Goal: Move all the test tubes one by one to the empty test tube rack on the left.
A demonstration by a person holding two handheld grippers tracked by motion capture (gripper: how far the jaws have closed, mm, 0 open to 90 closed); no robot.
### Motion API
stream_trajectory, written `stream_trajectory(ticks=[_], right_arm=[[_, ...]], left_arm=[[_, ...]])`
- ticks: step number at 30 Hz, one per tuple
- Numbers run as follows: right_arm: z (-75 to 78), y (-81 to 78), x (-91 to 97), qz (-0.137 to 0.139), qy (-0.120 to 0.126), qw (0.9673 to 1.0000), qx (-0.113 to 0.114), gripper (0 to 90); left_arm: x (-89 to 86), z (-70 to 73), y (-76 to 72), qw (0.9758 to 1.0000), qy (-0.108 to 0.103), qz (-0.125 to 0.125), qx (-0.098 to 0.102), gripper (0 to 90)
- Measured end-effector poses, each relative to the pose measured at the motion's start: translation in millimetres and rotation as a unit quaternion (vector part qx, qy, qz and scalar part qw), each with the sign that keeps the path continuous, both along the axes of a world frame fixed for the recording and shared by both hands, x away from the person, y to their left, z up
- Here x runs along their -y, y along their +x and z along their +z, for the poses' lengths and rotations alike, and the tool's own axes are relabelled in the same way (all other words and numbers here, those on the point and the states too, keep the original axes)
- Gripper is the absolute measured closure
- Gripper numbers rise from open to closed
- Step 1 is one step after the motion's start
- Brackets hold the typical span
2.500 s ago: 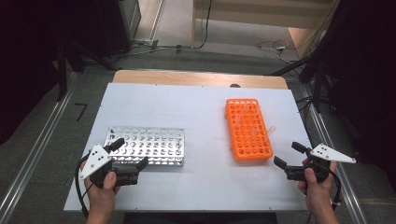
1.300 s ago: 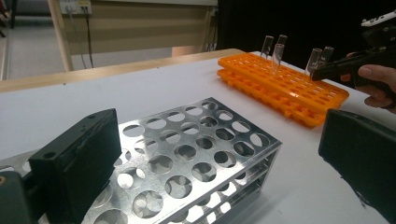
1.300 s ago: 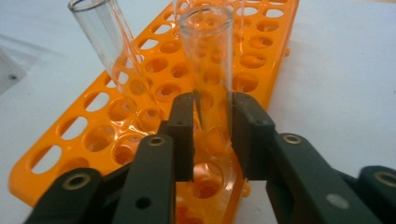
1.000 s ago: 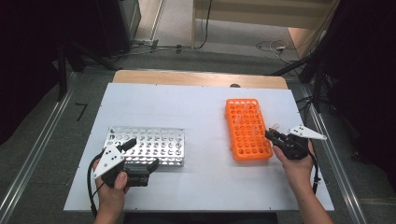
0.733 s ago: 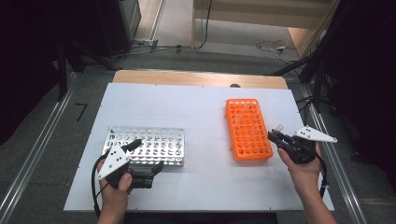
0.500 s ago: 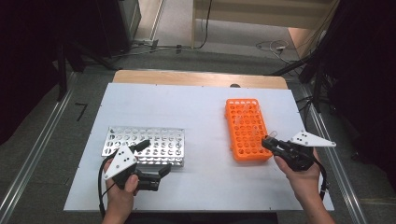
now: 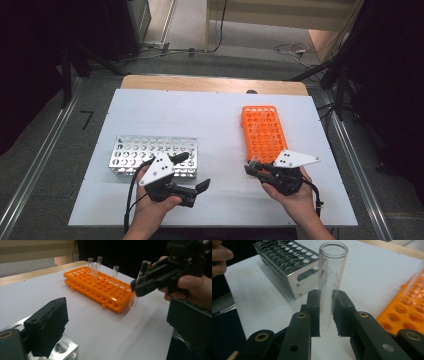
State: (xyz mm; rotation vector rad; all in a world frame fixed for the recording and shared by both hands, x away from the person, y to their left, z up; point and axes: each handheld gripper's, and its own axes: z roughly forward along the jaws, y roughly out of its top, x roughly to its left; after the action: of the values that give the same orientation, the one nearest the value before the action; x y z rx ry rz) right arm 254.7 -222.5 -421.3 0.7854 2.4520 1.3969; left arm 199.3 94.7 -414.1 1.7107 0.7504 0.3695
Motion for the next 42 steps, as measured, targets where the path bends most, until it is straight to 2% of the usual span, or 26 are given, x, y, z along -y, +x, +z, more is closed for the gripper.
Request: stream_trajectory(ticks=[7,12,18,22,30,34,39,40,42], right_arm=[[-5.0,-8.4,-22.9,0.034,-0.016,0.9993,-0.001,74.2],[-8.0,-12.9,-33.5,0.049,-0.026,0.9985,-0.001,74.2],[-9.7,-19.3,-43.5,0.065,-0.04,0.9971,0.005,74.1],[-10.2,-20.9,-46.0,0.07,-0.044,0.9965,0.009,74.1],[-9.8,-22.9,-48.8,0.078,-0.046,0.9958,0.009,74.2],[-10.6,-22.9,-49.0,0.075,-0.047,0.9961,0.006,74.1],[-12.2,-21.9,-49.1,0.073,-0.04,0.9964,0.011,73.4],[-12.4,-21.3,-48.4,0.074,-0.037,0.9965,0.009,71.8],[-12.0,-21.1,-46.4,0.068,-0.031,0.9971,0.011,61.6]], left_arm=[[29.0,6.5,4.3,0.9997,0.02,-0.01,-0.01,21.4],[46.5,6.0,6.1,0.9991,0.028,-0.029,-0.014,37.7],[58.3,4.5,7.7,0.9981,0.042,-0.043,-0.014,56.3],[62.0,3.6,7.6,0.9976,0.048,-0.047,-0.014,64.7],[66.0,0.6,6.8,0.9968,0.061,-0.05,-0.01,74.6],[66.3,0.5,6.4,0.9965,0.068,-0.049,-0.006,75.8],[64.7,0.6,8.5,0.9968,0.063,-0.048,-0.01,76.1],[62.9,0.8,10.0,0.9971,0.06,-0.045,-0.012,76.2],[59.9,1.4,11.9,0.9974,0.058,-0.04,-0.013,76.2]])
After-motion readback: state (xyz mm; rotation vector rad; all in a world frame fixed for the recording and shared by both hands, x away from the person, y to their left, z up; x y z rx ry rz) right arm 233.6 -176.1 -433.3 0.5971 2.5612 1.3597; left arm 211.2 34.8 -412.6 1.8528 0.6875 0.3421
